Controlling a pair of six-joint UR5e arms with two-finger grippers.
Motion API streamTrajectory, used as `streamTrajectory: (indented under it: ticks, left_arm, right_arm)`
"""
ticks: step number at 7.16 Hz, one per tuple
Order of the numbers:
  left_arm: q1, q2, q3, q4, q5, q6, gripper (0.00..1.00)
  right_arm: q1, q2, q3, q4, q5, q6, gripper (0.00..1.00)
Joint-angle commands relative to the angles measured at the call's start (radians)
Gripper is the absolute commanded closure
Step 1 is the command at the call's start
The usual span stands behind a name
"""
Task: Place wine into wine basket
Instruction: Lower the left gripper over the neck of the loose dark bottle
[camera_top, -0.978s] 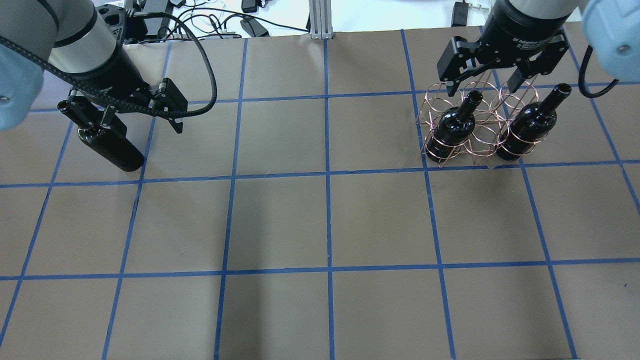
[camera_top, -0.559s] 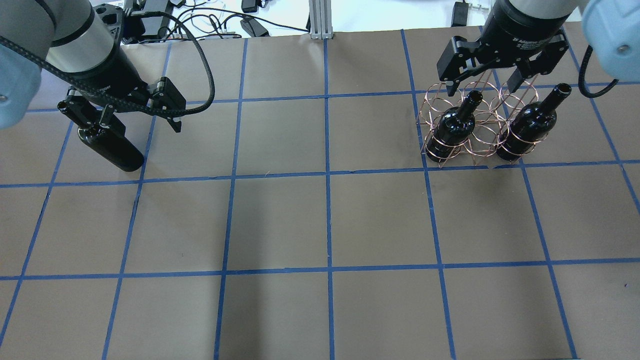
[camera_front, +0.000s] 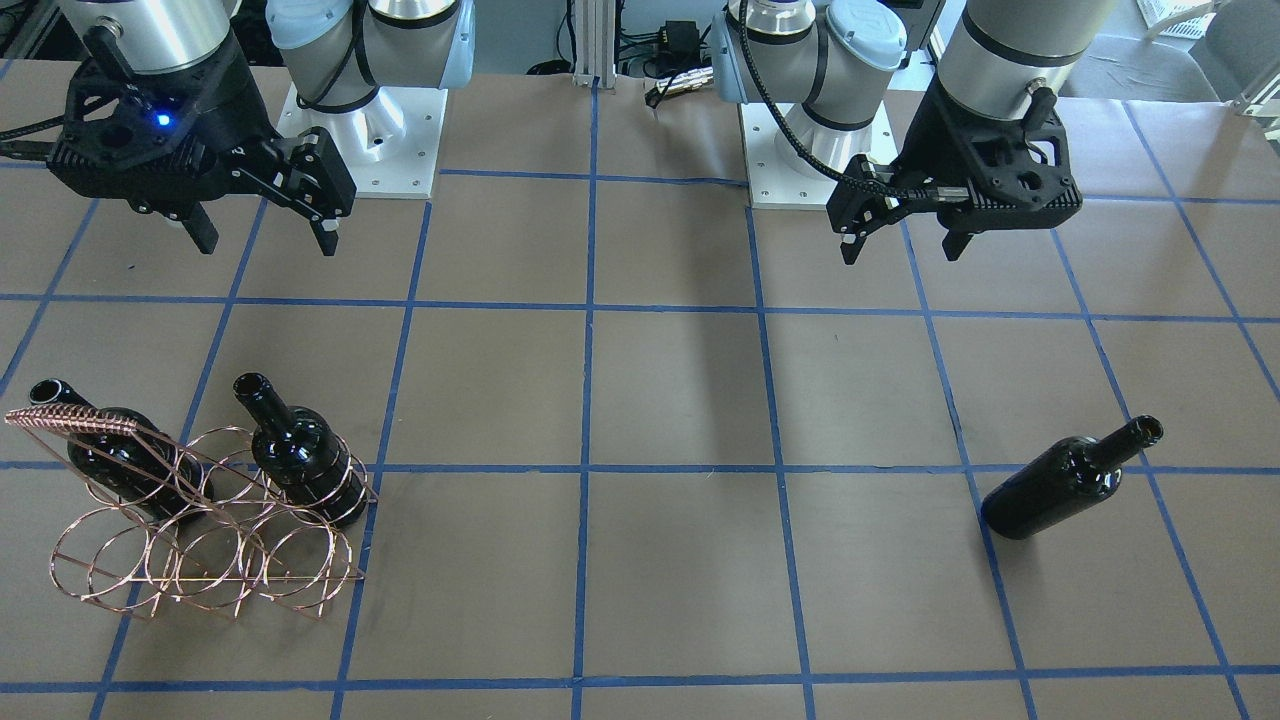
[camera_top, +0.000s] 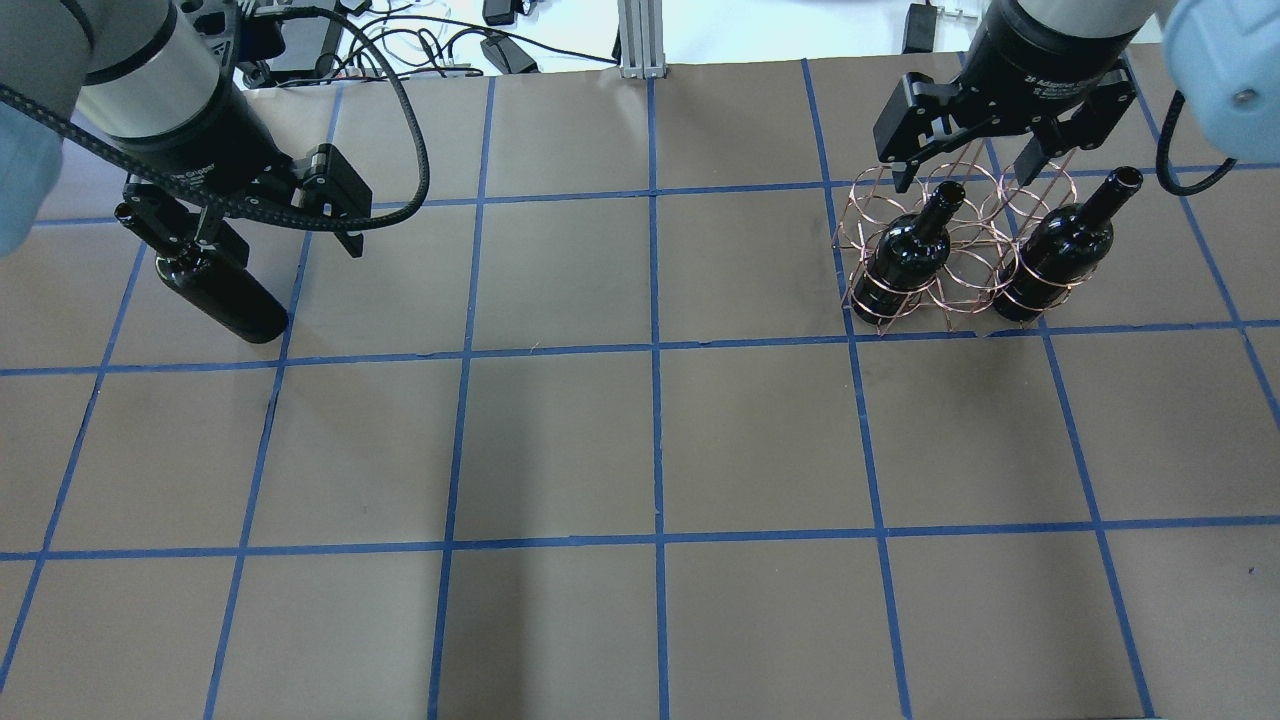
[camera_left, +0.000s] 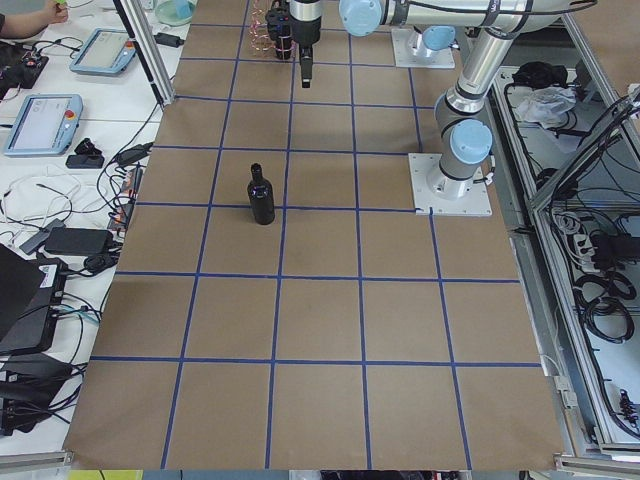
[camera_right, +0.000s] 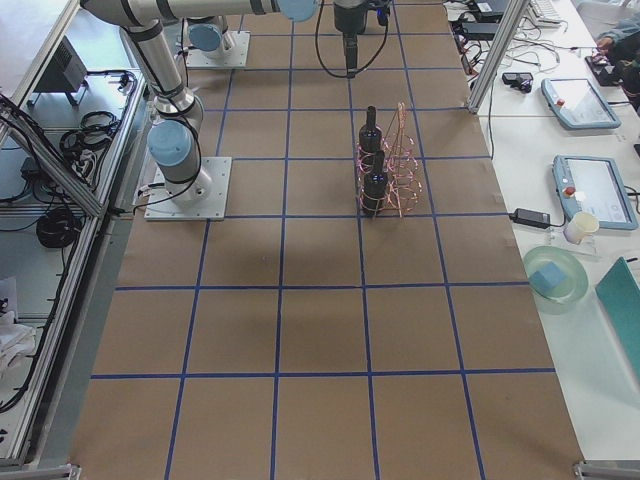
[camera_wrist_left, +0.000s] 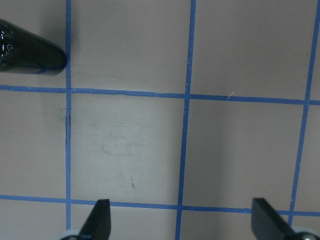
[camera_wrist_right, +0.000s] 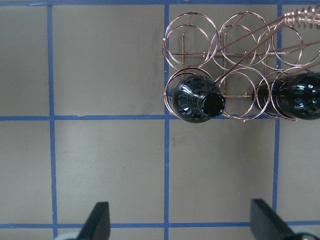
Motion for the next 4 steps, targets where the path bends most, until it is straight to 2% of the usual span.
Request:
streamTrajectory:
  ticks: [1,3,4]
  left_arm:
    - [0.026,-0.014,0.001,0.006,0.003,0.066,0.0]
    - [0.14,-0.031,0.003,0.064,-0.003,0.107,0.0]
    - [0.2,-0.056,0.004,0.101,-0.004,0.191,0.0]
  right_arm:
    - [0.0,0.001,0.0,0.001,-0.001,0.0,0.0]
    - [0.0,0.001,0.0,0.0,0.0,0.0,0.0]
    - [0.0,0.001,0.0,0.0,0.0,0.0,0.0]
